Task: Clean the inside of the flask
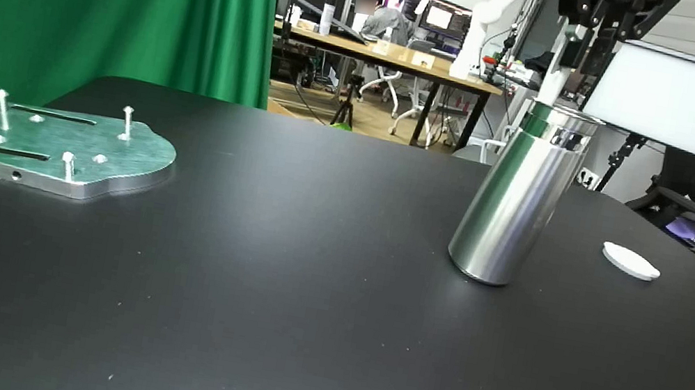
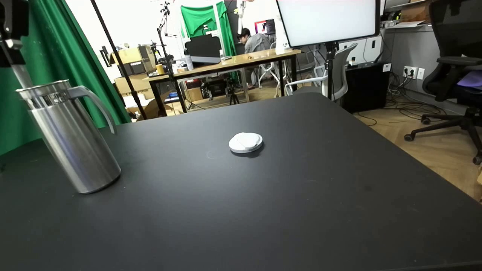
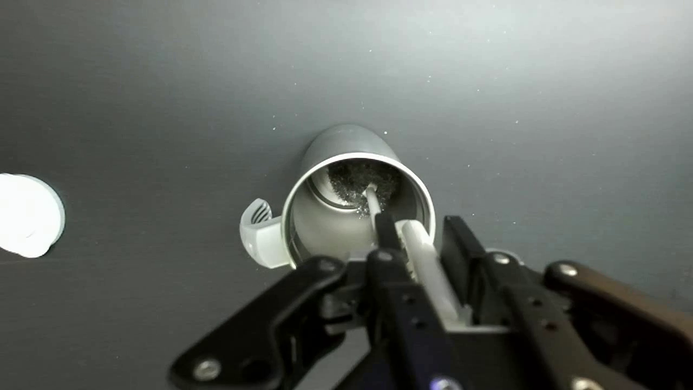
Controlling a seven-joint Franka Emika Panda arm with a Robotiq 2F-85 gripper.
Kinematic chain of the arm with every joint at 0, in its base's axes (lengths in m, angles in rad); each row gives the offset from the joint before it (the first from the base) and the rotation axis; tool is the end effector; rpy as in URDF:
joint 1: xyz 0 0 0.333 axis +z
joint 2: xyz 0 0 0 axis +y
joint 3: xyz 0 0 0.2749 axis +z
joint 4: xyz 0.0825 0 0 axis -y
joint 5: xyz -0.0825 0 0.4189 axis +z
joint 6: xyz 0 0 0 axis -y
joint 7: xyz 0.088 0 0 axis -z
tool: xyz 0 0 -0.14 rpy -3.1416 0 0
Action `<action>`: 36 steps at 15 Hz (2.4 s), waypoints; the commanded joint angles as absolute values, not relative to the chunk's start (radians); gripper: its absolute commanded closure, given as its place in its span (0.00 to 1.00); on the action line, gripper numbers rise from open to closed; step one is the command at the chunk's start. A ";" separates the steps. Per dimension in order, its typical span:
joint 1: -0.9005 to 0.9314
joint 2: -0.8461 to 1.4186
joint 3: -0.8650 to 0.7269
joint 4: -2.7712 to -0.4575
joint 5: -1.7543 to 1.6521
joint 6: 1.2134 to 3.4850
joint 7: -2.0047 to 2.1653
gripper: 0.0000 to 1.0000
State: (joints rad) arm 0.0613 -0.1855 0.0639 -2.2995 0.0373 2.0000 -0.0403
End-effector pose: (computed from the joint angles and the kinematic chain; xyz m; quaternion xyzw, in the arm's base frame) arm 0.4989 0.0655 0.3232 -0.9956 -0.0729 0.0575 0.0082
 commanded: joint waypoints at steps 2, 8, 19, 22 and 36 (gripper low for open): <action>0.062 -0.202 0.067 -2.285 0.022 1.989 -0.015 1.00; 0.064 -0.278 0.061 -2.244 0.029 1.951 -0.043 1.00; 0.056 -0.291 0.060 -2.219 0.003 1.947 -0.047 0.34; 0.055 -0.247 0.061 -2.232 -0.004 1.988 -0.044 0.13; 0.063 -0.134 0.068 -2.238 -0.002 2.010 -0.034 0.89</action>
